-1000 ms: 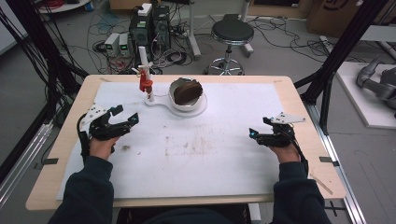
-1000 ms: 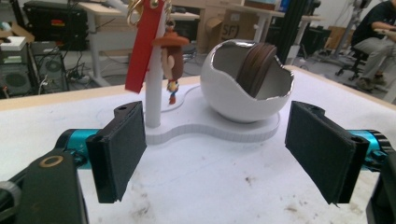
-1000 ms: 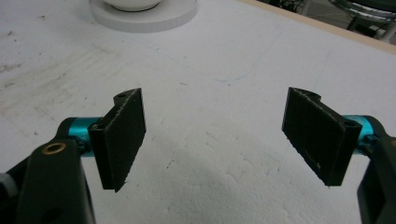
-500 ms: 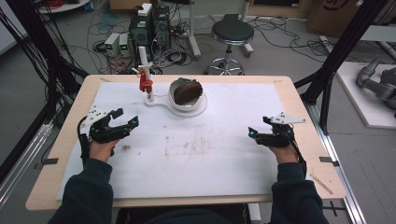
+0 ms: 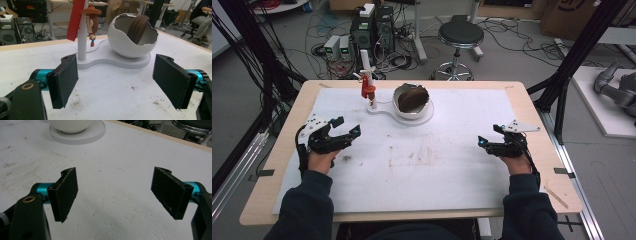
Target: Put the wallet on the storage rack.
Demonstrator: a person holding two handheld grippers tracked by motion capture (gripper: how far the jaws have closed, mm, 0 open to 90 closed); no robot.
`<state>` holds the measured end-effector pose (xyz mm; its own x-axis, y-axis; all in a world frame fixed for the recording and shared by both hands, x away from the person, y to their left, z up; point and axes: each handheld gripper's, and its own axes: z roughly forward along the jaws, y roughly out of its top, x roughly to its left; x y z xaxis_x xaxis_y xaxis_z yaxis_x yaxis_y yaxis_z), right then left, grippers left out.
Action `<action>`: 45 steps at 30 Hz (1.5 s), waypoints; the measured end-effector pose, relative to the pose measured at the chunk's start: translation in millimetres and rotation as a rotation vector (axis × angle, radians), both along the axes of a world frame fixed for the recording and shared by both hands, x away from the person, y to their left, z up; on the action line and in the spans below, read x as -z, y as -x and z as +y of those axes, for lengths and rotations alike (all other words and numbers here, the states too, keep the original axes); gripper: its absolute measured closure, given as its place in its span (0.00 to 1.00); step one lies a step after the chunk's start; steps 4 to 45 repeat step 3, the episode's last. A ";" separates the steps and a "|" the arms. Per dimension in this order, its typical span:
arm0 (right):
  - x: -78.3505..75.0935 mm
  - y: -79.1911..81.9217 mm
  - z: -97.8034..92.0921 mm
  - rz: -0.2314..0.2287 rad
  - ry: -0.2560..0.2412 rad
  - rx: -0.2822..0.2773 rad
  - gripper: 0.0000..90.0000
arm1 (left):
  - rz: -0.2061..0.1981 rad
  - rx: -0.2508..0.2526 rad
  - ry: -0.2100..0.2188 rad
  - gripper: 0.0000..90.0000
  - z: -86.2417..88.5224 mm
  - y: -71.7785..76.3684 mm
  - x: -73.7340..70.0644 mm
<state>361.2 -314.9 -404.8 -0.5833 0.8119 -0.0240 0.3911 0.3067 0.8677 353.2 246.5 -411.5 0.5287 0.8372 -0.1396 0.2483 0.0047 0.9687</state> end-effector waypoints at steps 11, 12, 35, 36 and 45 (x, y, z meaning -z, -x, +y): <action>0.0 -0.4 -0.4 -0.001 -0.003 -0.002 0.24 | -0.001 0.002 -0.001 0.23 -0.3 -0.1 0.1; 0.0 -0.4 -0.4 -0.001 -0.003 -0.002 0.24 | -0.001 0.002 -0.001 0.23 -0.3 -0.1 0.1; 0.0 -0.4 -0.4 -0.001 -0.003 -0.002 0.24 | -0.001 0.002 -0.001 0.23 -0.3 -0.1 0.1; 0.0 -0.4 -0.4 -0.001 -0.003 -0.002 0.24 | -0.001 0.002 -0.001 0.23 -0.3 -0.1 0.1; 0.0 -0.4 -0.4 -0.001 -0.003 -0.002 0.24 | -0.001 0.002 -0.001 0.23 -0.3 -0.1 0.1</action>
